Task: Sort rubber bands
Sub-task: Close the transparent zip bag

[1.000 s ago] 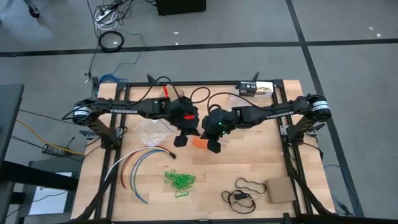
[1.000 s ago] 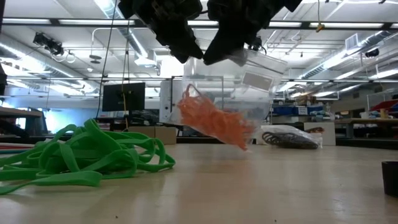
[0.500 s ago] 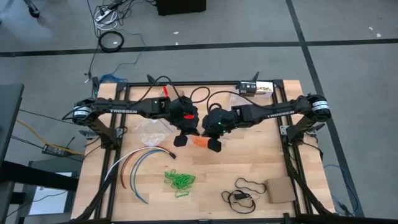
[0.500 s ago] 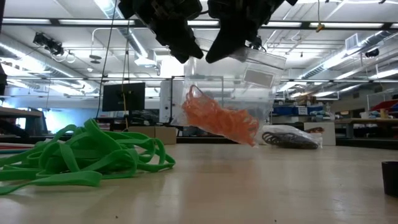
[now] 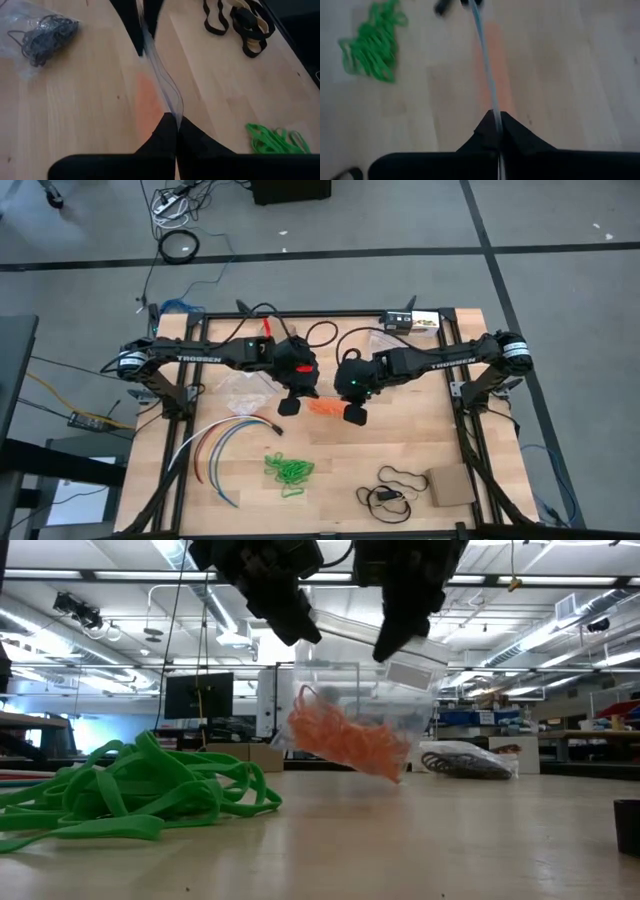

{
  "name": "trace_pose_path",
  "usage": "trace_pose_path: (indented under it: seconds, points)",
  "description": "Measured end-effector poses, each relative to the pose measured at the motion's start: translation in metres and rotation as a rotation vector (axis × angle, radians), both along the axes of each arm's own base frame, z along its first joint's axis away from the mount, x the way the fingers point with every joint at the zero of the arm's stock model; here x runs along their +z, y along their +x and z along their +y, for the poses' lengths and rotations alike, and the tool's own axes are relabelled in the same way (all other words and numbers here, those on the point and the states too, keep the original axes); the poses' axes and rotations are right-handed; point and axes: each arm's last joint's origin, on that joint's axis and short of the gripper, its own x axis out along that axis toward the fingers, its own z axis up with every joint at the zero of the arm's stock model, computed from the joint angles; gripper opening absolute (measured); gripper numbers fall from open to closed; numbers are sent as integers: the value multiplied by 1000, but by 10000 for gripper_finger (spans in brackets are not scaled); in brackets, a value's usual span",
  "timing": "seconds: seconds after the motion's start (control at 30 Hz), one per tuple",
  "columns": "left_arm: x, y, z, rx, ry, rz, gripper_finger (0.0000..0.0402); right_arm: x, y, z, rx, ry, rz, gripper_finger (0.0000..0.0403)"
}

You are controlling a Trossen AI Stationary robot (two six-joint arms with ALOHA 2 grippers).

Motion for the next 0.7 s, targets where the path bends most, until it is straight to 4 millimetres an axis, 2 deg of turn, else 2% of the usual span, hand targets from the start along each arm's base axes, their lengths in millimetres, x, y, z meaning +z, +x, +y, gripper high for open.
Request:
trace_pose_path:
  seconds: [0.27, 0.43, 0.7]
  points:
    - [-1, -1, 0, -5, 6, 7, 0, -6, -16, 2, -32, -30, 165, 0]
    - [-1, -1, 0, -7, 8, 10, 0, -2, -28, 3, -53, -53, 222, 0]
    - [0, 0, 1, -9, 15, -14, 0, 13, -66, 6, -179, -127, 387, 1]
